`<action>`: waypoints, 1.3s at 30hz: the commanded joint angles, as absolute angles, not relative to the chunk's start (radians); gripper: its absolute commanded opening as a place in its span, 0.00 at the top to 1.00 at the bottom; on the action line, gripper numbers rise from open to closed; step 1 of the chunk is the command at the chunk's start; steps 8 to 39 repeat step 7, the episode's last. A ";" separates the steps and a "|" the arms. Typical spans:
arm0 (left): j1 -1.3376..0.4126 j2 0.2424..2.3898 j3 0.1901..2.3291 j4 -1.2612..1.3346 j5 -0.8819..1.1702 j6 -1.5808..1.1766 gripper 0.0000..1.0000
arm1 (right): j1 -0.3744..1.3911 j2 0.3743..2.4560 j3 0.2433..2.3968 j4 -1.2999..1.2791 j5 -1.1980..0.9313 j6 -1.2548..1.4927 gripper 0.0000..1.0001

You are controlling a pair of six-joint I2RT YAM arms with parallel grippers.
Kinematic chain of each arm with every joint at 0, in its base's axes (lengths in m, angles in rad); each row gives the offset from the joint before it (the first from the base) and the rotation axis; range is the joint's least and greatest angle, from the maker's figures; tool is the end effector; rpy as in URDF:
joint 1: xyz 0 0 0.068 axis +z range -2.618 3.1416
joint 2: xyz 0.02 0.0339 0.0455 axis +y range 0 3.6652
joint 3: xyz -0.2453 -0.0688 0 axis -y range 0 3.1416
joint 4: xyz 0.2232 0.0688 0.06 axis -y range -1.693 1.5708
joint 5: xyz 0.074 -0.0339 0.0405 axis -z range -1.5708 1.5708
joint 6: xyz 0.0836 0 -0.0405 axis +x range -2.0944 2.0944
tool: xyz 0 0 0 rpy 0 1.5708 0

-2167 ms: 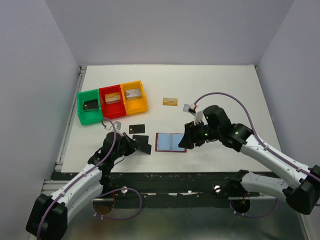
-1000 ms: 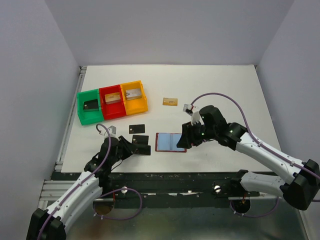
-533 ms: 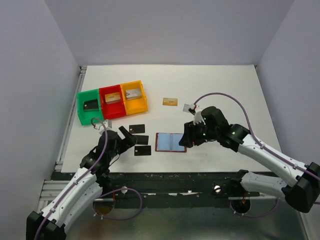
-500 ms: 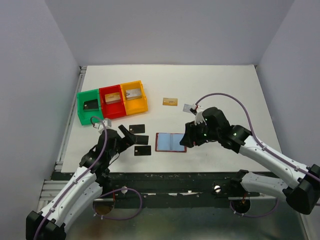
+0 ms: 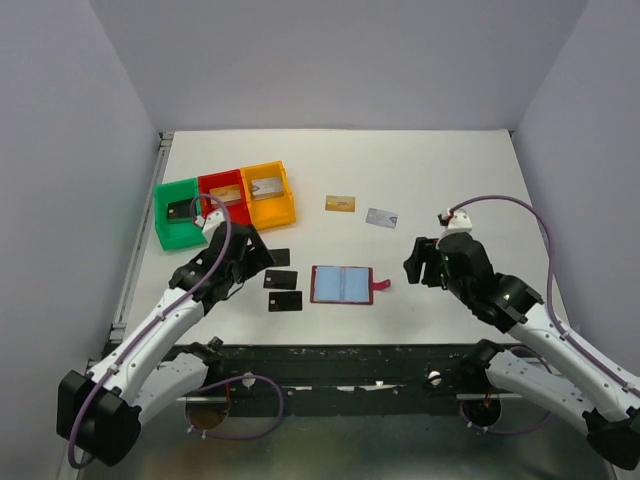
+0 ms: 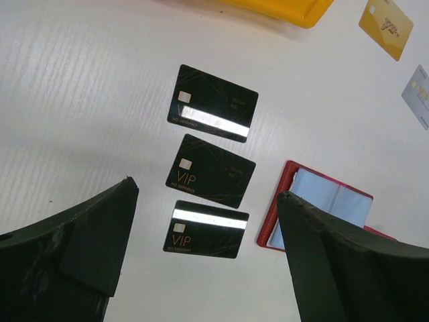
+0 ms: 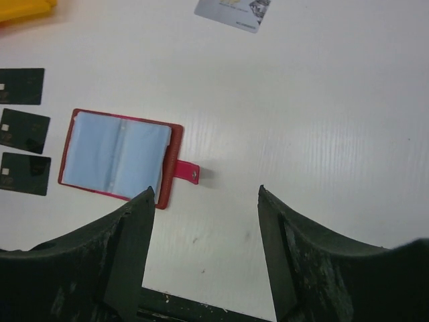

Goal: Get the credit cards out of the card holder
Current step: Reset both arms

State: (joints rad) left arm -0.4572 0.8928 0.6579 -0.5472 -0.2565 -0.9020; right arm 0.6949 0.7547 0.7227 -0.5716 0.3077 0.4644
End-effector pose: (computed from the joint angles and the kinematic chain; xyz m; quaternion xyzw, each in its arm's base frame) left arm 0.1951 -0.0724 0.2018 -0.2499 0.8823 -0.1476 0.3706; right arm 0.1643 0.1040 0.2471 -0.0298 0.8773 0.1382 0.4587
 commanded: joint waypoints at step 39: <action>-0.451 0.942 0.718 -0.604 -0.256 -0.854 0.01 | 0.689 0.750 0.710 -0.594 0.385 0.514 0.28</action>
